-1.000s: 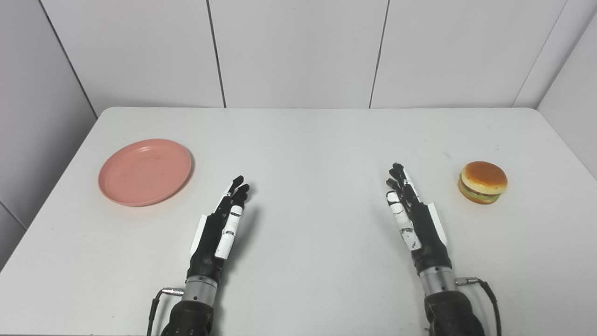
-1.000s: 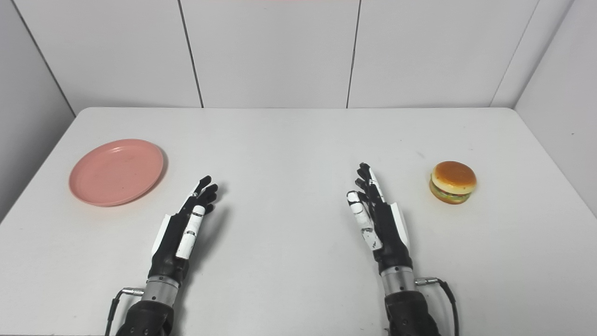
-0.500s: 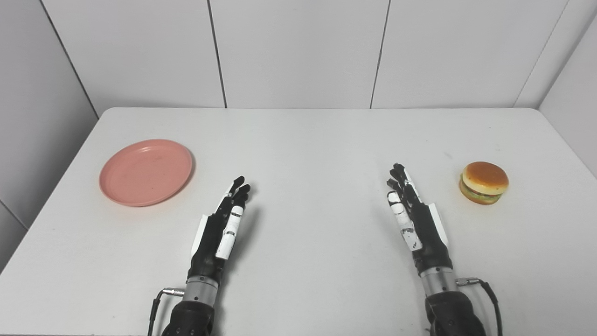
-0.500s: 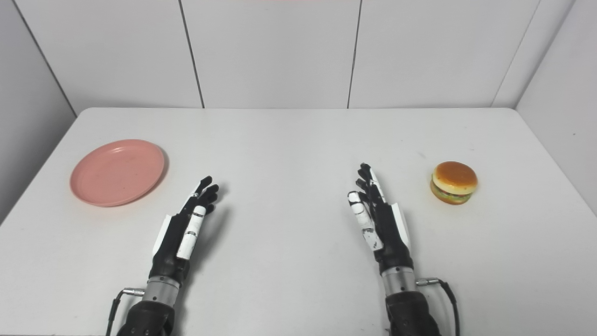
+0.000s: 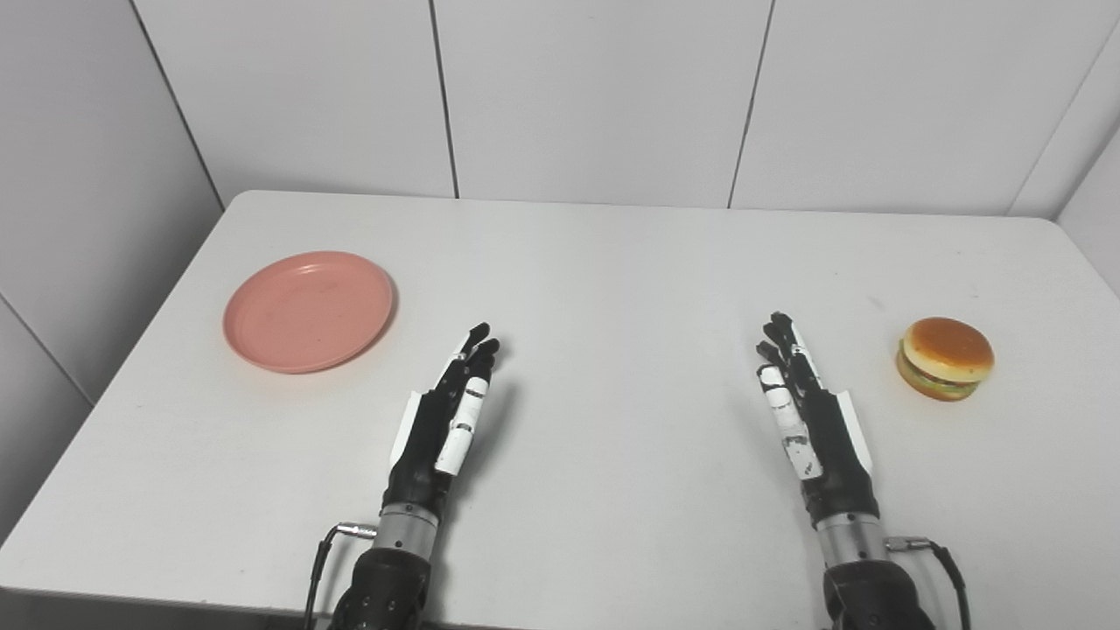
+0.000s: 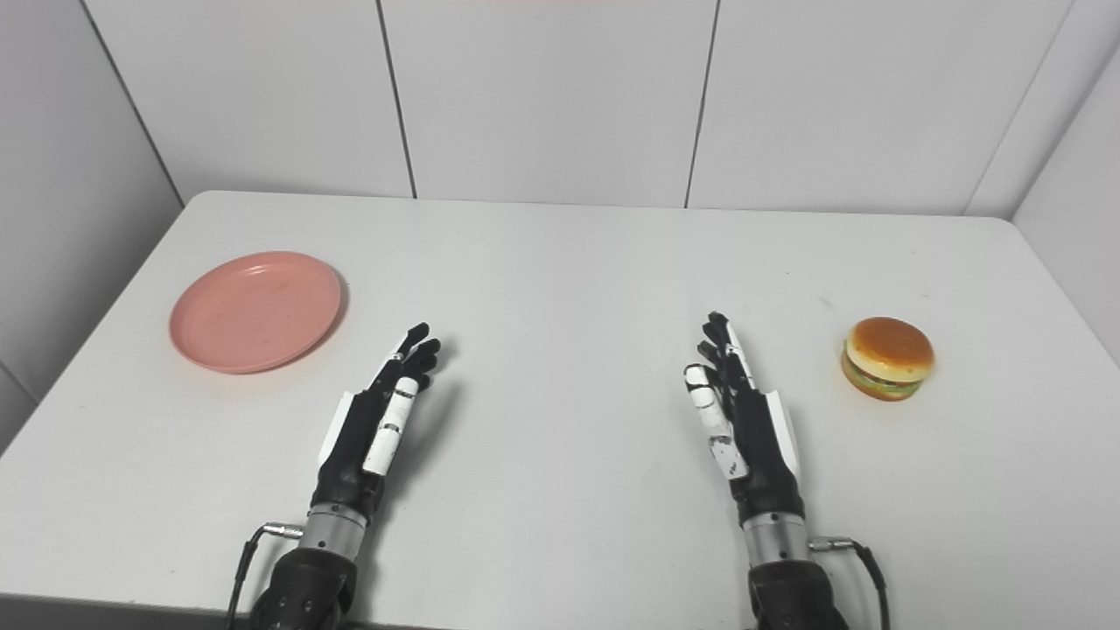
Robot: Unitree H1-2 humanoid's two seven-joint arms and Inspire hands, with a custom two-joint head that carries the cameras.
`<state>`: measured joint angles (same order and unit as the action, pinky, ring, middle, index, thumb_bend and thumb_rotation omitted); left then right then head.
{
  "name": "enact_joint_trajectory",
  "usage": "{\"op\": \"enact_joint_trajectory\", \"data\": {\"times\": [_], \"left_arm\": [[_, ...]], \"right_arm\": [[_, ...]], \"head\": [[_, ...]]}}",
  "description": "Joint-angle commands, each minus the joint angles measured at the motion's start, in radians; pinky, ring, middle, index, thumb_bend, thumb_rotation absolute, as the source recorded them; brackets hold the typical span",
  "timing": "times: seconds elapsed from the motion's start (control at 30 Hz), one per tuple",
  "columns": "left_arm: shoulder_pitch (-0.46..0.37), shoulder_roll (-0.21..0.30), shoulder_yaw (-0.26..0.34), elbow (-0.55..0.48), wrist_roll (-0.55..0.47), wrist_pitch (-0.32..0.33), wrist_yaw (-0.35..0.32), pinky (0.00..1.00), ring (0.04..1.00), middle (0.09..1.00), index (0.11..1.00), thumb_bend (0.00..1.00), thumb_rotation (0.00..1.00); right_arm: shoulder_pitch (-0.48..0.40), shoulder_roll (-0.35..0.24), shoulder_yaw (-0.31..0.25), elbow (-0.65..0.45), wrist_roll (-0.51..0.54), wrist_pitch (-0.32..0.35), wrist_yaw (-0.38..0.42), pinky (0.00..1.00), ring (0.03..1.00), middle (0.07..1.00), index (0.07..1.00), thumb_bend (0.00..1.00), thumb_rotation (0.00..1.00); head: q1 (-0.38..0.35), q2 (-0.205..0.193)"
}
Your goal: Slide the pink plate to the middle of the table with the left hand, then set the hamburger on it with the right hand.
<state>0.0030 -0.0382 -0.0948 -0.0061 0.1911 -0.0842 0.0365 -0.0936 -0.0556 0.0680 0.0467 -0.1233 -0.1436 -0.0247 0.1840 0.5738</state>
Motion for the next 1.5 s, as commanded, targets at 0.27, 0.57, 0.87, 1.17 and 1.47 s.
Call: {"op": "enact_joint_trajectory", "data": {"times": [0.27, 0.57, 0.87, 1.17, 1.47], "left_arm": [[-0.022, -0.063, -0.049, 0.154, 0.074, -0.117, 0.072, 0.88, 0.911, 0.906, 0.904, 0.36, 1.0], [-0.022, -0.069, -0.05, 0.156, 0.075, -0.124, 0.081, 0.9, 0.918, 0.911, 0.91, 0.4, 1.0], [-0.019, -0.067, -0.045, 0.106, 0.073, -0.093, 0.074, 0.9, 0.918, 0.911, 0.906, 0.39, 1.0], [-0.05, -0.074, -0.015, 0.022, 0.013, -0.024, 0.063, 0.9, 0.915, 0.919, 0.91, 0.38, 1.0], [-0.149, -0.057, 0.029, -0.085, -0.036, 0.041, 0.05, 0.89, 0.899, 0.906, 0.898, 0.4, 0.96]], "right_arm": [[-0.014, -0.06, -0.041, 0.186, 0.086, -0.176, 0.04, 0.97, 0.951, 0.96, 0.966, 0.28, 1.0], [-0.008, -0.056, -0.047, 0.171, 0.079, -0.149, 0.04, 1.0, 0.951, 0.95, 0.961, 0.29, 1.0], [-0.003, -0.05, -0.041, 0.156, 0.07, -0.157, 0.043, 0.99, 0.951, 0.955, 0.965, 0.27, 1.0], [0.002, -0.042, -0.038, 0.137, 0.063, -0.137, 0.043, 0.99, 0.95, 0.958, 0.969, 0.25, 1.0], [0.004, -0.034, -0.034, 0.121, 0.056, -0.12, 0.043, 0.98, 0.957, 0.965, 0.974, 0.25, 1.0]], "head": [[0.123, -0.087], [0.123, -0.084], [0.127, -0.072], [0.15, -0.073], [0.154, -0.072]]}}
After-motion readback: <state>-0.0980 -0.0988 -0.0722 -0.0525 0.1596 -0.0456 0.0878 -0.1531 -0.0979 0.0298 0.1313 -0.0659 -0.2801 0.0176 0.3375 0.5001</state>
